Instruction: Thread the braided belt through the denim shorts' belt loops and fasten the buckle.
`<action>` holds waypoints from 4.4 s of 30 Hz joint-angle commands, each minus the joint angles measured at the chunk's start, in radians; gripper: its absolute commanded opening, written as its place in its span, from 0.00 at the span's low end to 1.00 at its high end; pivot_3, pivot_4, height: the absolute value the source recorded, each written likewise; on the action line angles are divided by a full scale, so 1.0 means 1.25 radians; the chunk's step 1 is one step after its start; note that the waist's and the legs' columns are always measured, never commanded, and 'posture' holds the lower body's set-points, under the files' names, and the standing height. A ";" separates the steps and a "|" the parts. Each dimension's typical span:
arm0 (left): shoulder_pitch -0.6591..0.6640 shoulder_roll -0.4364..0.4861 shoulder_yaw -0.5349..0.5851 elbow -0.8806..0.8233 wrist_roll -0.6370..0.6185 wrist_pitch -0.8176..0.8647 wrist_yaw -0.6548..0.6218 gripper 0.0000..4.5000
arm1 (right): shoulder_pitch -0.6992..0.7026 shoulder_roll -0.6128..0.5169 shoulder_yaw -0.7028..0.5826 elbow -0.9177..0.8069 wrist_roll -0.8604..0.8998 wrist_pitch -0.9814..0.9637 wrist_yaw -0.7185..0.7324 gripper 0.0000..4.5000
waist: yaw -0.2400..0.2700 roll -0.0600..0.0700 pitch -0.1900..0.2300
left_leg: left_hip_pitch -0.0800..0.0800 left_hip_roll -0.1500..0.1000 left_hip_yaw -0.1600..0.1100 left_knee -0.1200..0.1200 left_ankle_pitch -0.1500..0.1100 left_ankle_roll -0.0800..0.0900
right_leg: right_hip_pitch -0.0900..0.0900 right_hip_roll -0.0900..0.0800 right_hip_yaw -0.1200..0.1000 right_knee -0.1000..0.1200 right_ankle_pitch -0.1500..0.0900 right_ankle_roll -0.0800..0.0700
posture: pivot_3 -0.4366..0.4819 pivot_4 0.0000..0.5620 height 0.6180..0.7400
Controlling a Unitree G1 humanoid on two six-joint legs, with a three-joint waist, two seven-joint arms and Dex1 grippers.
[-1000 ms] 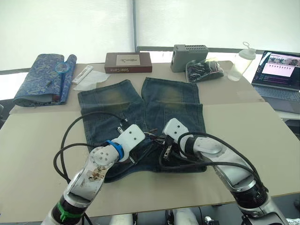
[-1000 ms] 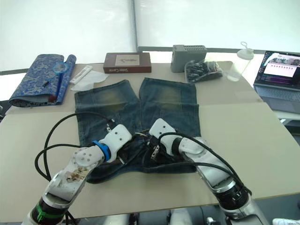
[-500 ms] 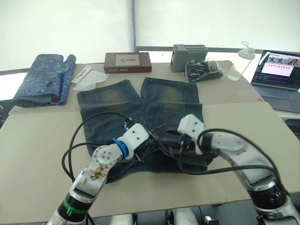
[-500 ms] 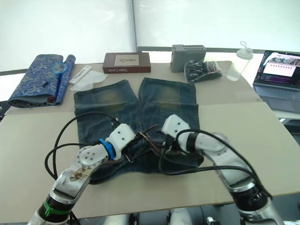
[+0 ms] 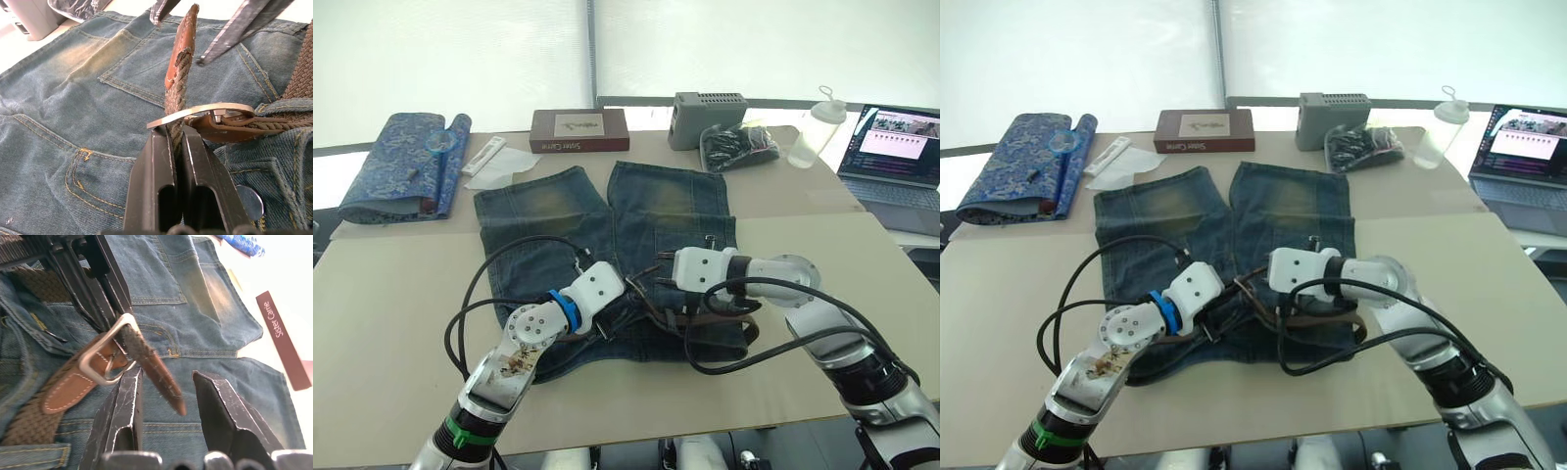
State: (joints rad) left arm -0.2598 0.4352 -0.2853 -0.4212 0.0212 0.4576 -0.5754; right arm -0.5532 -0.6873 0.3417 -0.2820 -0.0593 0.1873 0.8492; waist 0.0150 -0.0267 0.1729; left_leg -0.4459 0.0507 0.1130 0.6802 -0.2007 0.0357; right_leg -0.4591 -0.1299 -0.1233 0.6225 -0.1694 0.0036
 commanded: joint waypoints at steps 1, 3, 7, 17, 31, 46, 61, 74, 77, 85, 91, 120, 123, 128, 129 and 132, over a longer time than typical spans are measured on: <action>-0.002 0.002 0.000 -0.022 -0.006 -0.031 -0.013 0.00 | -0.020 0.005 -0.017 -0.009 -0.004 -0.031 0.013 0.08 | -0.001 0.000 0.000 | 0.000 0.000 0.000 0.000 0.000 0.000 | 0.000 0.000 0.000 0.000 0.000 0.000 | 0.48 0.27 0.74; -0.002 0.005 0.005 -0.023 -0.019 -0.033 -0.026 0.00 | -0.021 0.007 -0.019 -0.007 -0.006 -0.041 0.020 0.00 | -0.001 0.000 0.000 | 0.000 0.000 0.000 0.000 0.000 0.000 | 0.000 0.000 0.000 0.000 0.000 0.000 | 0.48 0.27 0.74; 0.015 0.028 0.078 -0.073 -0.146 0.036 -0.106 0.21 | -0.028 -0.004 -0.039 -0.005 -0.007 -0.056 0.031 0.00 | -0.002 0.000 0.000 | 0.000 0.000 0.000 0.000 0.000 0.000 | 0.000 0.000 0.000 0.000 0.000 0.000 | 0.48 0.27 0.74; -0.164 0.137 0.222 -0.086 -0.414 0.303 -0.181 0.91 | -0.074 -0.110 -0.144 -0.002 0.033 -0.120 0.110 0.00 | 0.011 0.001 0.001 | 0.000 0.000 -0.001 0.001 0.000 -0.001 | 0.001 0.000 0.000 0.001 -0.002 -0.003 | 0.48 0.27 0.74; -0.422 -0.008 -0.001 0.154 -0.236 0.268 -0.070 0.74 | -0.149 -0.120 -0.147 -0.050 0.036 -0.087 0.141 0.00 | 0.015 0.000 0.002 | -0.002 -0.001 0.000 0.002 0.004 0.008 | 0.000 0.004 0.002 0.001 0.000 0.003 | 0.48 0.27 0.74; -0.197 -0.137 0.258 -0.046 -0.344 0.389 0.130 0.00 | 0.197 0.014 -0.105 -0.198 0.124 0.335 -0.041 0.55 | 0.010 0.000 0.001 | -0.001 0.000 -0.001 0.003 0.004 0.008 | 0.001 0.001 0.002 0.003 0.000 0.003 | 0.48 0.27 0.74; 0.032 -0.278 0.551 -0.221 -0.537 0.535 0.347 0.00 | 0.245 0.012 -0.097 -0.165 0.161 0.340 -0.016 0.55 | -0.003 -0.001 0.001 | 0.000 -0.001 -0.002 0.004 0.001 0.004 | 0.002 0.001 0.002 0.003 0.000 0.003 | 0.48 0.27 0.74; 0.205 -0.360 0.579 -0.228 -0.689 0.414 0.372 0.00 | 0.097 0.175 -0.126 -0.180 0.405 0.571 -0.070 0.13 | -0.002 -0.002 0.001 | 0.000 -0.001 -0.003 0.004 0.000 0.002 | 0.002 0.001 0.002 0.002 -0.002 -0.002 | 0.48 0.27 0.74; 0.227 -0.358 0.575 -0.221 -0.704 0.389 0.380 0.00 | 0.067 0.172 -0.132 -0.186 0.452 0.592 -0.038 0.01 | -0.003 -0.002 0.001 | 0.000 -0.001 -0.002 0.004 0.000 0.002 | 0.002 0.001 0.002 0.003 -0.002 -0.002 | 0.48 0.27 0.74; 0.220 -0.322 0.574 -0.202 -0.766 0.348 0.424 0.00 | 0.176 -0.089 0.035 -0.111 0.223 0.282 0.112 0.01 | 0.002 -0.003 0.001 | -0.001 -0.001 -0.002 0.003 0.000 0.002 | 0.003 0.000 0.002 0.000 -0.003 -0.002 | 0.48 0.27 0.74; 0.191 -0.275 0.542 -0.189 -0.783 0.344 0.442 0.00 | 0.171 -0.043 -0.022 -0.017 0.209 0.225 0.071 0.01 | -0.001 -0.004 0.000 | 0.000 -0.001 -0.002 0.004 0.000 0.002 | 0.003 0.000 0.002 0.000 -0.002 -0.002 | 0.48 0.27 0.74; 0.132 -0.155 0.660 -0.083 -1.037 0.214 0.608 0.00 | 0.226 -0.199 0.011 0.012 0.013 0.203 0.056 0.42 | 0.019 -0.006 -0.001 | 0.001 -0.001 -0.002 0.004 -0.001 0.002 | 0.003 0.000 0.001 -0.004 -0.002 -0.001 | 0.48 0.27 0.74; 0.178 -0.133 0.624 -0.111 -1.008 0.225 0.576 0.00 | 0.231 -0.153 -0.097 -0.079 0.220 0.331 0.099 0.42 | 0.022 -0.006 -0.001 | 0.001 0.000 -0.002 0.003 -0.001 0.002 | 0.005 0.000 0.001 -0.009 -0.002 -0.001 | 0.48 0.27 0.74; 0.250 -0.100 0.566 -0.134 -0.939 0.212 0.518 0.00 | 0.206 -0.111 -0.236 -0.223 0.523 0.499 0.161 0.42 | 0.018 -0.006 -0.001 | -0.004 -0.001 0.000 0.003 -0.002 0.004 | 0.002 0.000 0.004 -0.008 0.000 -0.001 | 0.48 0.27 0.74; 0.258 -0.098 0.557 -0.135 -0.927 0.208 0.508 0.00 | 0.188 -0.097 -0.240 -0.231 0.546 0.517 0.150 0.42 | 0.017 -0.006 -0.001 | -0.004 0.000 0.000 0.003 -0.002 0.004 | 0.002 0.000 0.003 -0.008 0.000 -0.001 | 0.48 0.27 0.74; 0.278 -0.092 0.537 -0.134 -0.894 0.195 0.482 0.00 | 0.119 -0.028 -0.196 -0.217 0.539 0.539 0.084 0.42 | 0.012 -0.006 -0.001 | -0.003 0.001 -0.001 0.001 -0.002 0.004 | 0.002 0.002 0.002 -0.008 0.000 -0.001 | 0.48 0.27 0.74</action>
State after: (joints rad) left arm 0.0884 0.3119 0.3896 -0.5538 -1.1138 0.7273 0.0500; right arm -0.3825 -0.7374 0.0808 -0.5352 0.5933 0.8503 0.9816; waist 0.0304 -0.0345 0.1719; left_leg -0.4484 0.0518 0.1120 0.6805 -0.2031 0.0399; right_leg -0.4571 -0.1277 -0.1213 0.6124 -0.1689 0.0024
